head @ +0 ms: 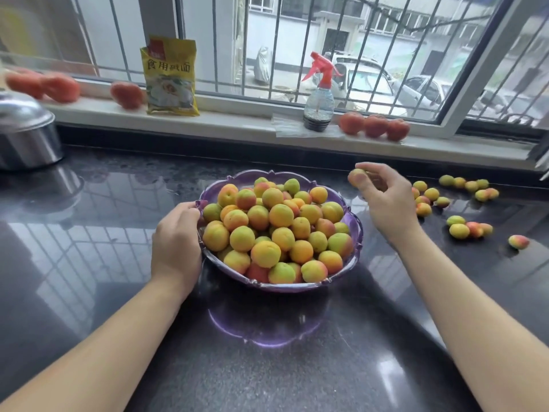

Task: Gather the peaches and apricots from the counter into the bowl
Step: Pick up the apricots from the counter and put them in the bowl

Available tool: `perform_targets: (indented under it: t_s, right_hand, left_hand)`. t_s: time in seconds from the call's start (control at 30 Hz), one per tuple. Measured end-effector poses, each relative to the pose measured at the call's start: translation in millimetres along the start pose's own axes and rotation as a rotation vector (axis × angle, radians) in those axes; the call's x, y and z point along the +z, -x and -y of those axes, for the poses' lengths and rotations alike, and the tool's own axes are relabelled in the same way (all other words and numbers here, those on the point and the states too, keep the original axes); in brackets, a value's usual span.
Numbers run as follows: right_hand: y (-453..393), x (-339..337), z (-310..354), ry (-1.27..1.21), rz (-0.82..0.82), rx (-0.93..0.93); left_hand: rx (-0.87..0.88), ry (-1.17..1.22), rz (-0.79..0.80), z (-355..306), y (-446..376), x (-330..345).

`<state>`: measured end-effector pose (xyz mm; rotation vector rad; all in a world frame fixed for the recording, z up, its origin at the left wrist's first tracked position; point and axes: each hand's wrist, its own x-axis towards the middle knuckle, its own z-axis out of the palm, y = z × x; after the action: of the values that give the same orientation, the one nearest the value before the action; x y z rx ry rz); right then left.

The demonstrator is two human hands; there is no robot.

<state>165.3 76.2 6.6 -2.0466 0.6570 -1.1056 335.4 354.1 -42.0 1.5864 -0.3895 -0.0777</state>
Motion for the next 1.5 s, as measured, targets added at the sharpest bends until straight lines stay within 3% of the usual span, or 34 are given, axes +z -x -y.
perform_targets:
  t_s: [0.1,0.2,0.43,0.7,0.8,0.9,1.1,1.33,1.5]
  right_hand:
    - [52.6,-9.2,59.3,-0.101,0.217,-0.079]
    - [92.6,-5.2,87.3,0.008,0.392,-0.123]
    - [106.0,5.2,93.5,0.259,0.431,-0.227]
    - [107.1,13.1,93.5,0.309,0.416,-0.250]
    - [109.3,10.4,88.2,0.250,0.357,-0.264]
    - [107.1,-1.7,72.5,0.151,0.153,-0.202]
    - [78.4,-56.6,-27.3,0.532,-0.129,0.054]
    - [66.2,-86.2,-70.2,0.821,-0.223,0.188]
    - [45.3,-92.0,-81.8,0.964,-0.169,0.337]
  left_hand:
    - [0.011,-0.015,0.001,-1.6,1.9,-1.0]
    - [0.006,-0.027,0.014,-4.2,2.8,-1.2]
    - [0.009,-0.057,0.030,-4.9,6.0,-4.5]
    - [0.020,-0.077,0.020,-6.0,5.9,-3.9]
    - [0.020,-0.068,0.029,-4.2,5.3,-4.8]
    - [0.021,-0.040,0.059,-2.2,4.5,-6.5]
    - [0.078,-0.051,0.123,-1.8,8.3,-5.8]
    - [0.062,-0.049,0.132,4.4,4.8,-7.1]
    - [0.067,-0.071,0.120,3.4,5.7,-7.3]
